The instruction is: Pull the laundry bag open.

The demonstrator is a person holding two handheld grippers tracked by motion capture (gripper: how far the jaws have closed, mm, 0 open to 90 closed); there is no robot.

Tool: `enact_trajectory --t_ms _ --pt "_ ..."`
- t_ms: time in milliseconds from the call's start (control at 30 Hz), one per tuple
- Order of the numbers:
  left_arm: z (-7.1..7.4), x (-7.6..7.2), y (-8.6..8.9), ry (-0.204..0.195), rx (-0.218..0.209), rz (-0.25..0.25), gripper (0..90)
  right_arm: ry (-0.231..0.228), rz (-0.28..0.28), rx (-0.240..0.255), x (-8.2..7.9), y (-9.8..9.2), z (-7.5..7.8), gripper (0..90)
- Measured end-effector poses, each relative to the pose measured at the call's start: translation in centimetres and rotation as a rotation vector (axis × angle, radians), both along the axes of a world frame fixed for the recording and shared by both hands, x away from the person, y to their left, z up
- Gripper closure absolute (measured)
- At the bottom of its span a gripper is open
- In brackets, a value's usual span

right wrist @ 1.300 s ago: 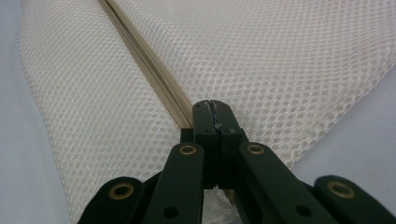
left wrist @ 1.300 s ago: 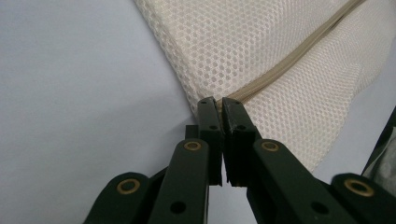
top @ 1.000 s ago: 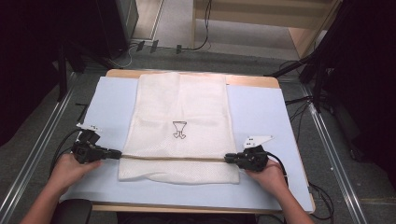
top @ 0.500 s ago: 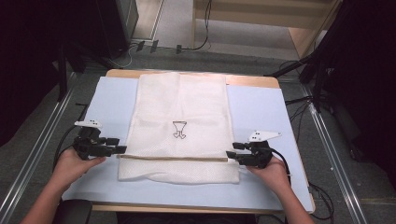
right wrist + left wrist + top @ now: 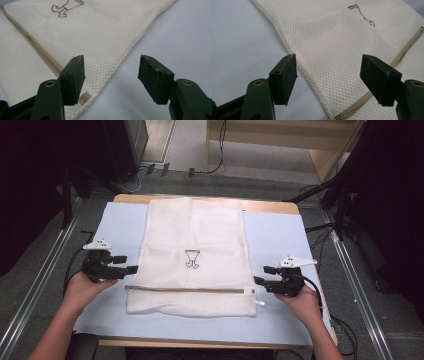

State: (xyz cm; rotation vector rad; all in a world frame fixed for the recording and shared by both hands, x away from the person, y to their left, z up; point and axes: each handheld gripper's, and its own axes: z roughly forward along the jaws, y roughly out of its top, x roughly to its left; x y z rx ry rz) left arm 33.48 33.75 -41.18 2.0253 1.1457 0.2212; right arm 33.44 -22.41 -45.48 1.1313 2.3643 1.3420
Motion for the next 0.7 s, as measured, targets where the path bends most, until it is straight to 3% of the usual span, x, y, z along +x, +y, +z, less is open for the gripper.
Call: enact_trajectory --t_ms 267,700 --pt "-0.3 -0.1 1.1 -0.020 -0.007 0.057 29.5 0.003 -0.050 -0.005 0.0 -1.3 -0.1 34.6" --pt "-1.6 0.4 1.7 0.021 -0.004 0.093 28.7 0.026 -0.078 -0.009 0.2 -1.9 -0.8 32.5"
